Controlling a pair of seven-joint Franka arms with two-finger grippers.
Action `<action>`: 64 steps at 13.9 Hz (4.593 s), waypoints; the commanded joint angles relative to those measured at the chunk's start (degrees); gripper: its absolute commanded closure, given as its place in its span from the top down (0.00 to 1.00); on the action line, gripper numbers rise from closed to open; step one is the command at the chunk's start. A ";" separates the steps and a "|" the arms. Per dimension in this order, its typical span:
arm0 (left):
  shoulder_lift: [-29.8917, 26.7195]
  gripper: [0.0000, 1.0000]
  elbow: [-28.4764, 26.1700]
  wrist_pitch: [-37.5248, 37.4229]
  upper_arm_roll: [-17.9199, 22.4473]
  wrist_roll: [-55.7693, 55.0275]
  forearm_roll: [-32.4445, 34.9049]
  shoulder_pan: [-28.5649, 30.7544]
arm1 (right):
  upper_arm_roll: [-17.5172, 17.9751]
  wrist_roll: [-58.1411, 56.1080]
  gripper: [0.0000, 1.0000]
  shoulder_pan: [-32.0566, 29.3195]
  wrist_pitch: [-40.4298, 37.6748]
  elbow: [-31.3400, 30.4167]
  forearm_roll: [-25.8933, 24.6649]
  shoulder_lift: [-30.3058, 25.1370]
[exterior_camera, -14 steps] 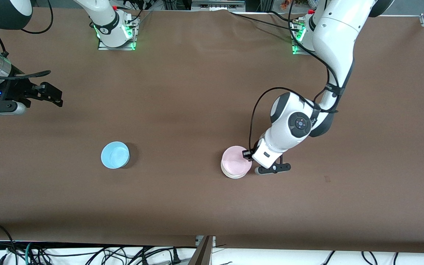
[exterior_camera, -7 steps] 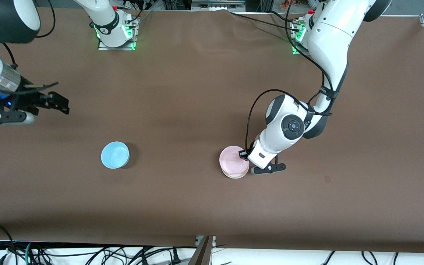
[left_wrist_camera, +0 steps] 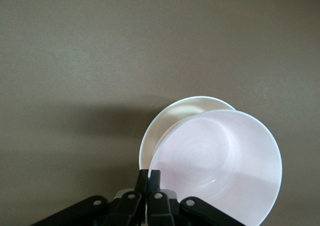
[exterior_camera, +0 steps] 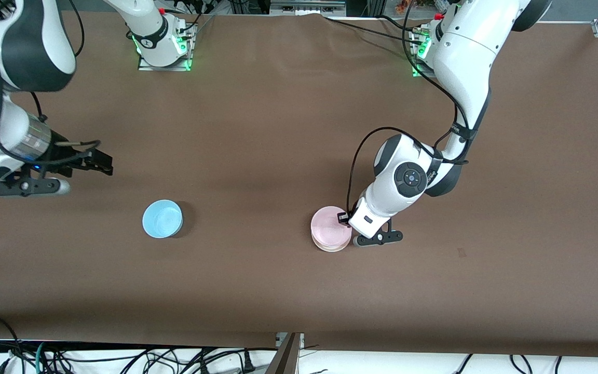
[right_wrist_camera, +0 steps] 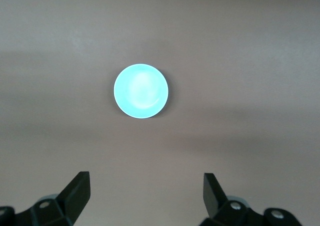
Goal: Stack pink and blue bowls on white bowl
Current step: 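Release the pink bowl with the left gripper while the right gripper reaches the blue bowl, then grasp the light blue bowl rim with the right gripper, then carry the blue bowl with the right gripper onto the pink bowl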
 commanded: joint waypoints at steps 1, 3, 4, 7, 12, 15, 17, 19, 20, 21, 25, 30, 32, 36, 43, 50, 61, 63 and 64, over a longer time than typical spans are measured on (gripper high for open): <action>1.28 0.00 1.35 -0.27 0.37 -1.42 1.62 -0.58 | -0.02 -0.65 1.00 0.25 0.22 0.77 0.42 1.74; 1.89 0.00 1.44 -0.27 0.37 -1.50 1.62 -0.67 | -0.02 -0.74 0.99 0.08 0.13 0.60 0.68 2.19; 2.25 0.00 1.61 -0.19 0.37 -1.51 1.62 -0.67 | -0.02 -0.74 1.00 0.08 0.31 0.60 0.68 2.80; 3.56 0.00 1.62 2.36 0.37 -2.99 1.54 -0.93 | -0.02 -0.74 1.00 -0.01 3.81 0.34 0.77 5.43; 0.32 1.00 1.97 -0.96 0.28 -4.67 0.92 -0.06 | -0.02 -0.74 0.99 -0.18 11.10 0.33 0.60 11.50; -2.14 1.00 1.97 -3.88 0.28 -4.85 0.92 0.82 | -0.11 -1.70 0.99 -0.71 16.99 0.25 0.42 15.88; -5.21 1.00 1.18 -6.84 0.45 -3.80 1.44 3.27 | -0.11 -1.88 0.99 -1.59 20.16 -0.19 0.77 18.96; -9.51 1.00 0.83 -13.42 1.33 1.45 1.80 7.57 | -0.11 -1.88 0.99 -1.50 23.67 -1.51 0.86 20.64; -12.23 1.00 0.83 -17.29 2.29 5.66 1.80 9.77 | -0.11 -1.79 0.98 -1.59 25.25 -2.38 0.86 21.34; -15.39 1.00 0.83 -21.94 3.52 9.09 1.89 11.53 | -0.11 -1.79 0.95 -1.77 26.84 -3.35 0.86 21.96; -25.68 1.00 0.91 -37.59 5.46 16.32 10.40 17.78 | -0.02 -1.00 0.54 -2.30 29.31 -5.03 0.95 22.84; -31.76 1.00 1.70 -46.75 5.81 20.29 10.41 21.74 | 0.07 -0.65 0.36 -1.86 30.28 -5.29 3.84 24.78; -33.17 1.00 1.70 -49.04 5.73 20.47 10.67 21.66 | 0.15 -0.65 0.14 -1.77 30.02 -5.29 3.93 24.69; -32.12 1.00 2.05 -49.40 5.64 20.38 12.87 20.87 | 2.43 6.97 0.00 -0.02 27.74 -2.41 4.20 23.64; -31.33 1.00 2.76 -49.23 5.46 20.91 10.76 21.74 | 4.90 38.42 0.00 13.94 18.08 17.87 3.58 30.21; -30.89 1.00 3.29 -49.23 5.64 20.91 10.68 21.83 | 4.29 67.00 0.00 26.35 23.83 36.72 3.41 43.75; -30.80 1.00 3.37 -49.23 5.64 20.91 10.68 21.83 | 4.29 76.78 0.00 31.80 35.65 37.34 3.41 47.81; -30.80 1.00 3.37 -49.23 5.64 20.91 10.68 21.83 | 4.29 76.78 0.00 31.81 34.33 37.25 3.49 47.63; -30.80 1.00 3.37 -49.23 5.64 20.91 10.68 21.83 | 4.29 76.78 0.00 31.81 34.06 37.25 3.49 47.54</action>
